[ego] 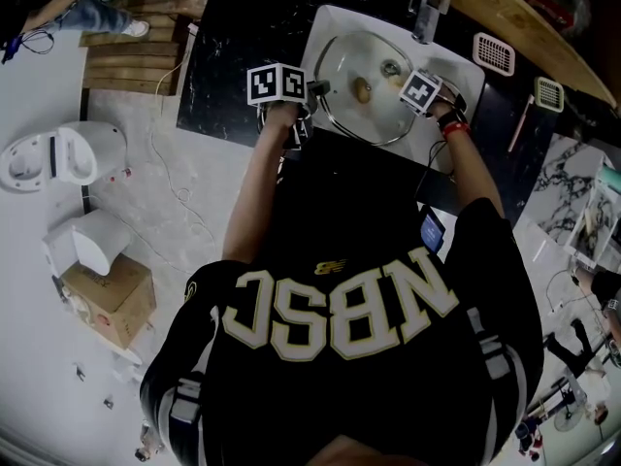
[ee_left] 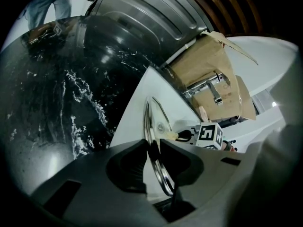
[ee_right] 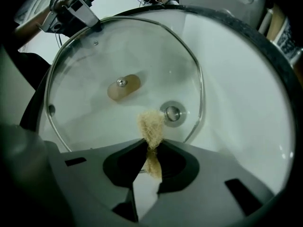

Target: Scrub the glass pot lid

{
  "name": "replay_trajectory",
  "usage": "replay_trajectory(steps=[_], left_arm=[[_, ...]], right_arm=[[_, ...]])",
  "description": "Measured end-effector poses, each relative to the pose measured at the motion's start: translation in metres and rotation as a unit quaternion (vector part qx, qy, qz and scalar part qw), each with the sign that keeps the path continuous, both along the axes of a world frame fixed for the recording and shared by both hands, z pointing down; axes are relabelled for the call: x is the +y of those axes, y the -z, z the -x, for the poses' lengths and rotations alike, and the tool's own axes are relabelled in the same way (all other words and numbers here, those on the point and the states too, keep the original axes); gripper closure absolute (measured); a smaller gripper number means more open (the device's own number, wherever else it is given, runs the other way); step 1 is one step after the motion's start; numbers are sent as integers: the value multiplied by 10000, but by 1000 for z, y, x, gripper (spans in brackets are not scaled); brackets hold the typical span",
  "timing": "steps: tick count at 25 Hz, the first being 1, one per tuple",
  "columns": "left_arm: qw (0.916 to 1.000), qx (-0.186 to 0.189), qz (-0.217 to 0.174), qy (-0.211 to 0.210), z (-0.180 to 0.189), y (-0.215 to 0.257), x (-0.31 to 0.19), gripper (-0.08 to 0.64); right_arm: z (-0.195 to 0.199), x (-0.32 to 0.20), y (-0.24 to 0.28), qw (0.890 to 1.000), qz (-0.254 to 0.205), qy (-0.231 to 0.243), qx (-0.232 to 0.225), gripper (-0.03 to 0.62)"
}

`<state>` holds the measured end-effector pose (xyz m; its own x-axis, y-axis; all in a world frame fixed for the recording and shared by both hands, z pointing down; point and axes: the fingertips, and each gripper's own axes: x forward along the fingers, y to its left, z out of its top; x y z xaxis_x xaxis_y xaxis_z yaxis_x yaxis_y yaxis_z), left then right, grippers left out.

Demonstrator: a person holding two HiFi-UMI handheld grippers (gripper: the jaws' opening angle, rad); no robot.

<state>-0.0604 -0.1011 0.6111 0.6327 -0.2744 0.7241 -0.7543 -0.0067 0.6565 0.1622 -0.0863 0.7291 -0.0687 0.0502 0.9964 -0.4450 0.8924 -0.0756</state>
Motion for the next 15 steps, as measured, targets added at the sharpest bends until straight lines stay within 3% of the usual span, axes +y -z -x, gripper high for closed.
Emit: replay_trajectory(steps=[3, 6, 15], left_arm=[[10000, 2, 9, 5, 0, 0, 0, 457], [10000, 7, 0, 9, 0, 0, 0, 457], [10000, 1, -13, 1, 0, 0, -1, 457]], right_arm=[[-6, 15, 6, 9997, 210, 24, 92, 515], [23, 38, 8, 9963, 538, 46, -665, 517], [31, 63, 23, 9951, 522, 287, -785, 515]])
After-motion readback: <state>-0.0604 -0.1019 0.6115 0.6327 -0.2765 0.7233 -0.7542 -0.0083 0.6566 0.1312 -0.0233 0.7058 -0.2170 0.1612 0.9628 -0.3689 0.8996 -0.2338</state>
